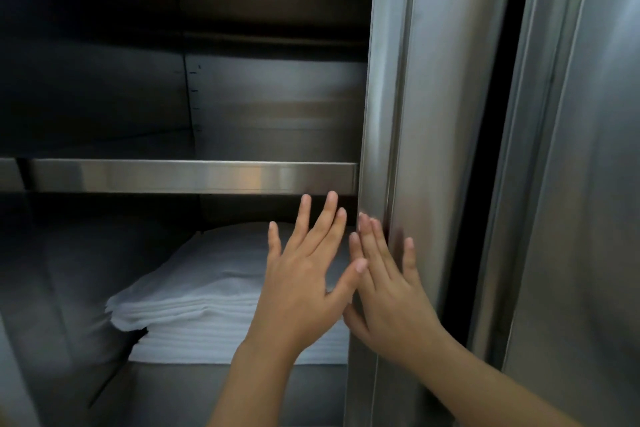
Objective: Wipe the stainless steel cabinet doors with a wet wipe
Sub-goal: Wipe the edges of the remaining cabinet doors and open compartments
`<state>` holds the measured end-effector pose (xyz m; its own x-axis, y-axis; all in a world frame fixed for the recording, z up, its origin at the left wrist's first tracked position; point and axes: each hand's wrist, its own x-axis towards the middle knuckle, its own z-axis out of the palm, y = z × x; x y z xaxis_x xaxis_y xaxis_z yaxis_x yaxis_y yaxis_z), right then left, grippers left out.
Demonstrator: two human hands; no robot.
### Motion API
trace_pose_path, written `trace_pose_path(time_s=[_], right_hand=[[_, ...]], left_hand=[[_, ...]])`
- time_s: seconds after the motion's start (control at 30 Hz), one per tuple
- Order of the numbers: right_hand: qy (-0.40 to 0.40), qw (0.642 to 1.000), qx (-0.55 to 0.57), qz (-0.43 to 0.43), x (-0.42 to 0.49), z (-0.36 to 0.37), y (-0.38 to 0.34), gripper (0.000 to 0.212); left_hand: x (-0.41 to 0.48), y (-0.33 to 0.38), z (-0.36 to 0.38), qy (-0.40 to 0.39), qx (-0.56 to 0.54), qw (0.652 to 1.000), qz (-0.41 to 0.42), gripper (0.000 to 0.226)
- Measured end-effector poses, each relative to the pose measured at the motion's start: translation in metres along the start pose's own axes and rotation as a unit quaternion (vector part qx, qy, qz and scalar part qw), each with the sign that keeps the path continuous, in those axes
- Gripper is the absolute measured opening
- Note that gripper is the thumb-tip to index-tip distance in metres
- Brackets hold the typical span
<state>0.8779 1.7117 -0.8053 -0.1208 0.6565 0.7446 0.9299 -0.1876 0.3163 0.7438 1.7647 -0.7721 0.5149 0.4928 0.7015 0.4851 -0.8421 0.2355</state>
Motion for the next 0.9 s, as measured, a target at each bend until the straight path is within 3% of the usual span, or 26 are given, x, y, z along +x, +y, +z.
trace_pose_path(time_s=[0.17, 0.63, 0.73, 0.9], right_hand=[[0.012, 1.0, -0.02, 0.015, 0.019, -0.011, 0.005, 0.073], [0.073, 0.995, -0.069, 0.004, 0.105, -0.067, 0.044, 0.072], [0.066, 0.994, -0.087, -0.006, 0.11, -0.071, 0.046, 0.077], [0.06, 0.994, -0.092, 0.008, 0.123, -0.079, 0.048, 0.079]], left_hand=[[0.005, -0.004, -0.024, -0.006, 0.02, 1.0, 0.008, 0.068], [0.061, -0.008, -0.051, 0.009, 0.1, 0.995, -0.01, 0.051], [0.062, -0.019, -0.041, -0.008, 0.131, 0.99, -0.041, 0.055], [0.063, -0.016, -0.03, 0.028, 0.124, 0.991, -0.041, 0.065]])
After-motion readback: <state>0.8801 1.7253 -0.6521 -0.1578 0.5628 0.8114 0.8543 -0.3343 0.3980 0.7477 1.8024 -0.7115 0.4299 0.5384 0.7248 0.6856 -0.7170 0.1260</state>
